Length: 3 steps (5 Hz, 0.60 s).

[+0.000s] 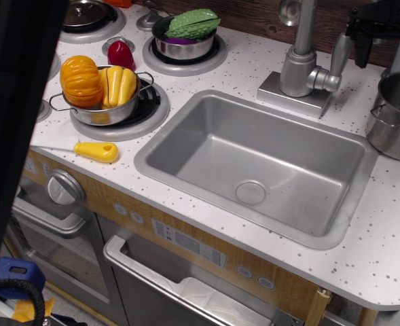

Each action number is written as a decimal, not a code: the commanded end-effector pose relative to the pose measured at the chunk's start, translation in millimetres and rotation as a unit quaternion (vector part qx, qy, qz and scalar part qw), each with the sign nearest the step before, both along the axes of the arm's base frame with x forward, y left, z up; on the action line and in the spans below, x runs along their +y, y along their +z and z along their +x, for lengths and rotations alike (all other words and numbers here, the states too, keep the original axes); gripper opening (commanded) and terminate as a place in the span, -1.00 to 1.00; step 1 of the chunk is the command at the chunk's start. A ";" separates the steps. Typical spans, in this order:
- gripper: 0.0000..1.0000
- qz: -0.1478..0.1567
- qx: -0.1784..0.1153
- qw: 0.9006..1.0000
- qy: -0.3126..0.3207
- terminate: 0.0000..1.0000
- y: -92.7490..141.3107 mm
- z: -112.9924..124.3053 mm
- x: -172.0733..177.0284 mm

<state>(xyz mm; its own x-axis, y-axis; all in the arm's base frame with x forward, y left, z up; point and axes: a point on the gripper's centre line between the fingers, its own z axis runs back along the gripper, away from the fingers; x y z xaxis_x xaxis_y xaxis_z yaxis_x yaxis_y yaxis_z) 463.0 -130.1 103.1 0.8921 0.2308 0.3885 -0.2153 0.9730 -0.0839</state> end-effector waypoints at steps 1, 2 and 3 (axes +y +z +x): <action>1.00 -0.008 -0.030 1.000 0.003 -1.00 -4.3 2.1 5.9; 1.00 -0.012 -0.033 0.999 0.000 -1.00 -20.6 -0.8 8.4; 1.00 -0.023 -0.030 0.999 0.002 -1.00 -35.0 -4.7 10.6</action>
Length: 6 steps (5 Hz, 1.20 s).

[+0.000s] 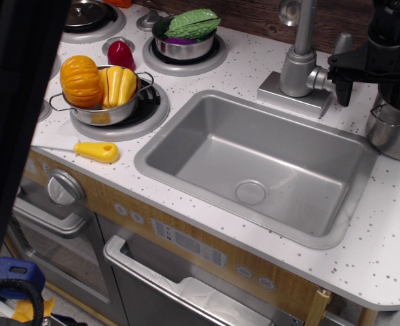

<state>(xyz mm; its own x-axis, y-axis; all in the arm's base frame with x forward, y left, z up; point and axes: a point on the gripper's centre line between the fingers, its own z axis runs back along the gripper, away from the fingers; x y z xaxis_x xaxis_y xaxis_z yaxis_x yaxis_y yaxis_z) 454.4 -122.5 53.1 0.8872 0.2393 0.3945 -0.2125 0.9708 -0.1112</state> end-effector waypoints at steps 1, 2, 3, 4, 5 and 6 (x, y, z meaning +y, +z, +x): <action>1.00 -0.017 -0.031 0.999 0.000 -1.00 1.5 2.6 7.8; -1.00 -0.001 -0.040 0.999 0.000 -1.00 -5.5 2.5 6.7; -1.00 0.027 -0.036 0.999 -0.002 -1.00 -1.6 -0.9 9.6; -1.00 0.063 -0.012 0.998 -0.013 -1.00 13.5 -8.3 23.7; -1.00 0.102 0.012 0.994 -0.024 -1.00 31.4 -16.7 41.7; -1.00 0.153 0.043 0.987 -0.028 -1.00 52.5 -33.3 63.8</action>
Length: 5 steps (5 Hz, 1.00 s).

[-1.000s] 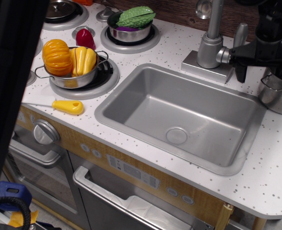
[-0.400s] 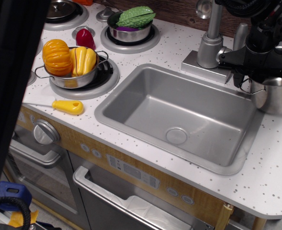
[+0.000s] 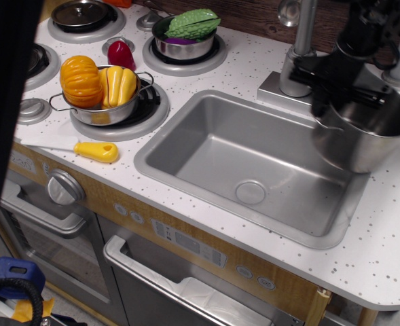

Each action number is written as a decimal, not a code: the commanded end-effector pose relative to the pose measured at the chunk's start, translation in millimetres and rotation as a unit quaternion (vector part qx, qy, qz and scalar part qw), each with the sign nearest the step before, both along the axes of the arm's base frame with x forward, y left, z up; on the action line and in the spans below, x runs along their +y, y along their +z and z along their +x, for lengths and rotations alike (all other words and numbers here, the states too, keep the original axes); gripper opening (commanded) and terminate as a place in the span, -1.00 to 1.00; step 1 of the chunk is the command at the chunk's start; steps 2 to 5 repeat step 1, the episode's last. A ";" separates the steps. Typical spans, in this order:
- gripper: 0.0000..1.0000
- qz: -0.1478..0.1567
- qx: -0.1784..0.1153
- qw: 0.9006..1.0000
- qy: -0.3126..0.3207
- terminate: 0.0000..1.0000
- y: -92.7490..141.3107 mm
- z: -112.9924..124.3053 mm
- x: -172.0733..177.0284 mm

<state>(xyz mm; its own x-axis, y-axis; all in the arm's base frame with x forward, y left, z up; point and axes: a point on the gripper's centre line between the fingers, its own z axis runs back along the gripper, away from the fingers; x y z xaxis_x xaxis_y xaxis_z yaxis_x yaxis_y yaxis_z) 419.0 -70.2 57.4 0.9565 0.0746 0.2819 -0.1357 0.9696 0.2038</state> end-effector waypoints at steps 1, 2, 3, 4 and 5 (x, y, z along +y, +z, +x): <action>-1.00 0.031 -0.012 0.999 0.003 1.00 52.2 -16.9 39.7; -1.00 0.031 -0.012 0.999 0.003 1.00 52.2 -16.9 39.7; -1.00 0.031 -0.012 0.999 0.003 1.00 52.2 -16.9 39.7; -1.00 0.031 -0.012 0.999 0.003 1.00 52.2 -16.9 39.7; -1.00 0.031 -0.012 0.999 0.003 1.00 52.2 -16.9 39.7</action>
